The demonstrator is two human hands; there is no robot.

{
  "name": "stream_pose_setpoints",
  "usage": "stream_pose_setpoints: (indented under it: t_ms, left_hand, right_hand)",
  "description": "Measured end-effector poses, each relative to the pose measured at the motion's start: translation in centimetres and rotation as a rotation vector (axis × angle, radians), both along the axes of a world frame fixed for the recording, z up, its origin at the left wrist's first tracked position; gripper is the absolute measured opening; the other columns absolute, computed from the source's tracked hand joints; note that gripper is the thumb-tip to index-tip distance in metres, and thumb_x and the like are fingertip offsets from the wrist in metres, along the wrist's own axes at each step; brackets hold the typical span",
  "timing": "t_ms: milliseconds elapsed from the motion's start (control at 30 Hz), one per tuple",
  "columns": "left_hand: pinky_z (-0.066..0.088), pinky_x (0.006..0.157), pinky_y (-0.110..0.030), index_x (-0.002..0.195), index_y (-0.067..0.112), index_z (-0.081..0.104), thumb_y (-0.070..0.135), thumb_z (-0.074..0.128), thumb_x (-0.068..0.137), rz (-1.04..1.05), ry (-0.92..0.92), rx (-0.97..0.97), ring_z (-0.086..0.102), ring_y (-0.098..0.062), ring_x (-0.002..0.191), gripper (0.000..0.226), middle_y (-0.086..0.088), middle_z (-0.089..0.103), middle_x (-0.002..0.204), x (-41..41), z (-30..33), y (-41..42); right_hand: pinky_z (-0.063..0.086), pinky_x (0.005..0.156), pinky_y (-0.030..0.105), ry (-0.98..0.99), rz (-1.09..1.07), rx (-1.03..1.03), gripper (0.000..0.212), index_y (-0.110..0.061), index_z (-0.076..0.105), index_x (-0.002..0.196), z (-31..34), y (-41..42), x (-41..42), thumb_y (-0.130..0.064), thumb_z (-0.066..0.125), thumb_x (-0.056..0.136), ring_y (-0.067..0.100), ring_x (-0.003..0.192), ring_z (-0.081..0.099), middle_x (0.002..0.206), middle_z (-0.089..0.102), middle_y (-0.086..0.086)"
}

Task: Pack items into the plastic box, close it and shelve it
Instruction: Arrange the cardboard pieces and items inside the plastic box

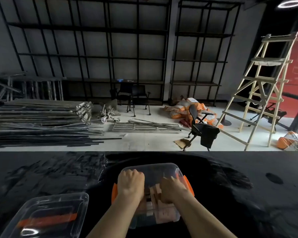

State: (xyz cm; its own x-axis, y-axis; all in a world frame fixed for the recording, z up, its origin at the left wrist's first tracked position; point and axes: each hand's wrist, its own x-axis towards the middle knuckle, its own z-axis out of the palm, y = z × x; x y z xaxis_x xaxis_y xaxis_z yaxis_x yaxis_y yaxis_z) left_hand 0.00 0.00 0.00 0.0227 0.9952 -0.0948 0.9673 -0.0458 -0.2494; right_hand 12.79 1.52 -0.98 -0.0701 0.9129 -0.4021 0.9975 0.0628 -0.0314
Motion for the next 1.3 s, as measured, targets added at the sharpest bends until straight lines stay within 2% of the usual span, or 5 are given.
stream_pose_setpoints:
  t_ms: [300,700,967,1167,1300]
  left_hand:
    - [0.042,0.101,-0.041,0.134,0.01,0.048,0.021,0.057,0.092,0.067,0.015,-0.059,0.057,-0.03,0.12,0.044,-0.011,0.062,0.129,0.8,-1.3,0.7]
    - [0.048,0.095,-0.036,0.146,0.012,0.028,0.014,0.064,0.088,0.165,-0.297,0.128,0.055,-0.033,0.118,0.068,-0.021,0.053,0.132,0.6,-1.2,-0.6]
    - [0.048,0.077,-0.032,0.125,0.018,0.043,0.018,0.066,0.085,0.207,-0.628,0.297,0.063,-0.027,0.105,0.046,-0.005,0.067,0.112,-1.5,-0.4,-0.5]
    - [0.048,0.079,-0.033,0.111,0.023,0.061,0.017,0.06,0.08,0.267,-0.696,0.211,0.063,-0.029,0.107,0.031,-0.002,0.069,0.109,-3.0,0.2,0.4]
    - [0.05,0.06,-0.031,0.073,0.02,0.058,0.03,0.058,0.074,0.278,-0.855,0.214,0.068,-0.029,0.077,0.01,0.001,0.066,0.072,-4.7,0.7,1.5]
  right_hand:
    - [0.028,0.118,0.044,0.167,-0.347,-0.152,0.069,-0.021,0.025,0.159,-1.0,0.9,-0.7,-0.029,0.058,0.098,0.029,0.148,0.033,0.159,0.037,0.006]
    - [0.05,0.095,0.036,0.138,-0.208,0.1,0.067,-0.011,0.032,0.154,-1.3,1.1,-0.9,-0.011,0.062,0.093,0.027,0.131,0.053,0.15,0.045,0.011]
    - [0.032,0.115,0.047,0.06,-0.132,-0.042,0.048,-0.017,0.045,0.15,-1.3,1.1,-1.3,-0.025,0.047,0.103,0.034,0.143,0.04,0.153,0.045,0.011]
    - [0.049,0.092,0.04,-0.143,-0.25,-0.087,0.043,-0.022,0.063,0.134,1.7,2.6,-1.6,-0.042,0.061,0.095,0.014,0.123,0.061,0.131,0.066,-0.004]
    - [0.049,0.066,0.027,0.267,-0.111,0.094,0.019,-0.017,0.071,0.099,3.7,4.6,1.7,-0.023,0.07,0.081,0.024,0.085,0.068,0.093,0.069,0.006]
